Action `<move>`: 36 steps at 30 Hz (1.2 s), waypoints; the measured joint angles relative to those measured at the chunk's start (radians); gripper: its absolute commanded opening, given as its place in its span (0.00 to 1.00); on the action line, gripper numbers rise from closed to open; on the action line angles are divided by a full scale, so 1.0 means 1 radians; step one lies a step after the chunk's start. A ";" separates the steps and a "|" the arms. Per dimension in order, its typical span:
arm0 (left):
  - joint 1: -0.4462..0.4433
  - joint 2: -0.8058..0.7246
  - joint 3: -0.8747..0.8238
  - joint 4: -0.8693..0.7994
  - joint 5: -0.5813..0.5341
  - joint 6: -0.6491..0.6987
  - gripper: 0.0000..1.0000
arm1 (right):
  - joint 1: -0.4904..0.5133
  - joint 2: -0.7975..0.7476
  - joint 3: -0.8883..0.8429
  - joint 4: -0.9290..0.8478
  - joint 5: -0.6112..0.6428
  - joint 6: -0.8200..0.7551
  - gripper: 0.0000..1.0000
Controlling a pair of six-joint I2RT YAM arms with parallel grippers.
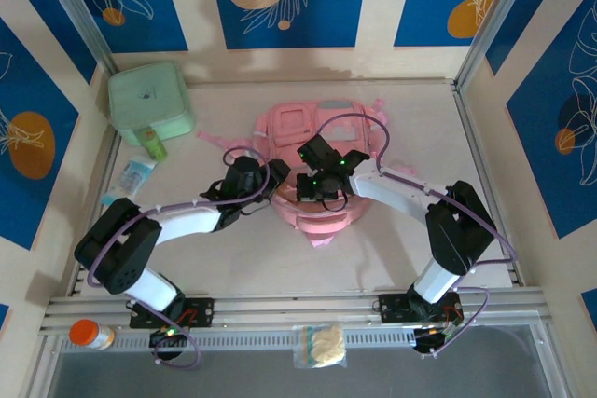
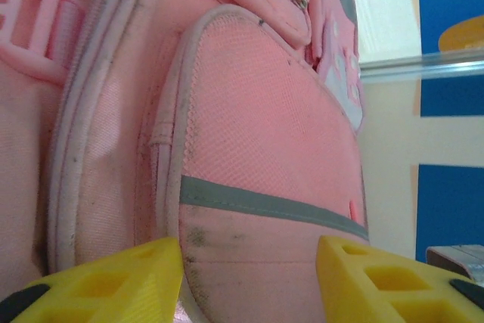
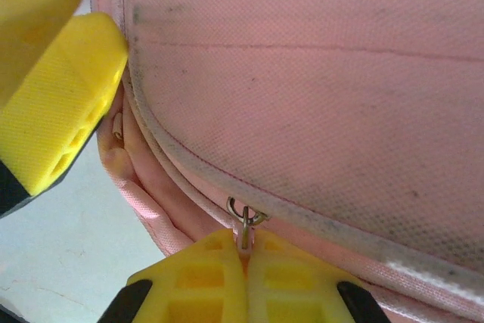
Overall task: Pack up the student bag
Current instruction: Zip the student bag at the top-center of the table.
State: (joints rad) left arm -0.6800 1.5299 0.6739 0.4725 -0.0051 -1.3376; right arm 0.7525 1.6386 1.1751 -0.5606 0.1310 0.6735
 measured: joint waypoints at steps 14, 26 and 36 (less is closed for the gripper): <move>-0.050 0.017 0.008 -0.010 -0.120 -0.060 0.40 | 0.000 0.002 0.000 0.016 -0.001 0.011 0.00; -0.052 0.040 0.019 -0.027 -0.158 -0.024 0.00 | 0.001 0.002 0.000 0.013 0.008 0.010 0.00; 0.120 -0.081 0.046 -0.267 -0.046 0.228 0.00 | -0.036 -0.092 -0.088 -0.016 0.025 -0.033 0.00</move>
State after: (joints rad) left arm -0.5602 1.4490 0.7200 0.2058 -0.0509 -1.1099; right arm 0.7162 1.5463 1.0874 -0.5766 0.1558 0.6407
